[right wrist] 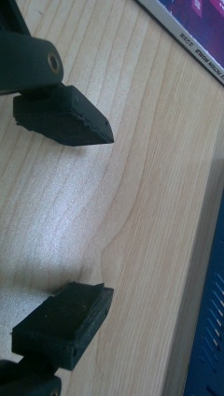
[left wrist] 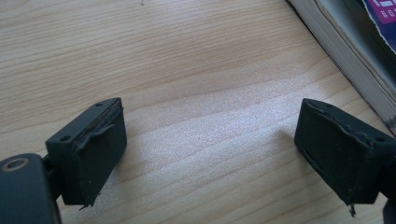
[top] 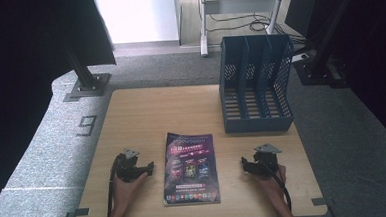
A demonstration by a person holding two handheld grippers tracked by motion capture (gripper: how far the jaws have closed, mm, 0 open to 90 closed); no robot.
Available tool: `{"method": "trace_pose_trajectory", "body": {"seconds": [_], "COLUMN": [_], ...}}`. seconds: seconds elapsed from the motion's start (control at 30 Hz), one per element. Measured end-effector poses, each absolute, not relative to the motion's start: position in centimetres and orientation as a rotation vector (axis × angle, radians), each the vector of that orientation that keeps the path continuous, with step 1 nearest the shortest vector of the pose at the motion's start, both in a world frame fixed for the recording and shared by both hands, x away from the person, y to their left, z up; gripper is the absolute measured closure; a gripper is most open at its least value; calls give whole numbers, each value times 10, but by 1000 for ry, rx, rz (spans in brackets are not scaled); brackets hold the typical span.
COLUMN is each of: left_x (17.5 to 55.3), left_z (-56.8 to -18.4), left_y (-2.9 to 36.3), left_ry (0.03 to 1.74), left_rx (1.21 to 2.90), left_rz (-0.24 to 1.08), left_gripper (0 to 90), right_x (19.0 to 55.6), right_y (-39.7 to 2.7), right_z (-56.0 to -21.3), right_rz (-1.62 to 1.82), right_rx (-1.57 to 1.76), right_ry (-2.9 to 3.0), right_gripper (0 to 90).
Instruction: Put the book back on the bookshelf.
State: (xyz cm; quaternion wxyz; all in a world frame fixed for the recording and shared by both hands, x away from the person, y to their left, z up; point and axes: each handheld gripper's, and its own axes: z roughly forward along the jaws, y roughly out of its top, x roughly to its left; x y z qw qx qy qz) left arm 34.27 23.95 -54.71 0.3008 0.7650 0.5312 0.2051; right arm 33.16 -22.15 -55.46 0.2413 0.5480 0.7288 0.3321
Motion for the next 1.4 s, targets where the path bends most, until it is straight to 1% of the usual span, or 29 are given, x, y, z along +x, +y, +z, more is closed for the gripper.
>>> {"method": "trace_pose_trajectory", "body": {"seconds": [0.33, 0.57, 0.83, 1.0, 1.07, 1.1, 1.17, 1.2, 1.27, 1.4], "left_x": [342, 343, 342, 341, 341, 341, 341, 341, 341, 341], "left_z": [-547, -547, -547, -547, -547, -547, -547, -547, -547, -547], "left_y": [240, 240, 238, 237, 237, 237, 237, 237, 237, 237], "left_ry": [1410, 1412, 1427, 1425, 1429, 1428, 1428, 1428, 1428, 1429], "left_rx": [2029, 2029, 2018, 2010, 2005, 2007, 2007, 2008, 2007, 2007], "left_rz": [546, 548, 557, 562, 561, 560, 560, 560, 560, 560], "left_gripper": [97, 98, 104, 139, 142, 142, 142, 142, 142, 141], "right_x": [332, 332, 331, 328, 328, 327, 328, 329, 331, 336], "right_y": [-222, -221, -215, -201, -192, -181, -177, -165, -158, -144], "right_z": [-555, -555, -551, -540, -536, -533, -533, -532, -532, -535], "right_rz": [906, 890, 897, 983, 1029, 1057, 1058, 1075, 1097, 1115], "right_rx": [1501, 1512, 1510, 1459, 1442, 1417, 1403, 1385, 1396, 1409], "right_ry": [1992, 1979, 2011, 2018, 2028, 2042, 2051, 2054, 2044, 2067], "right_gripper": [205, 175, 187, 187, 188, 189, 189, 200, 212, 213]}}
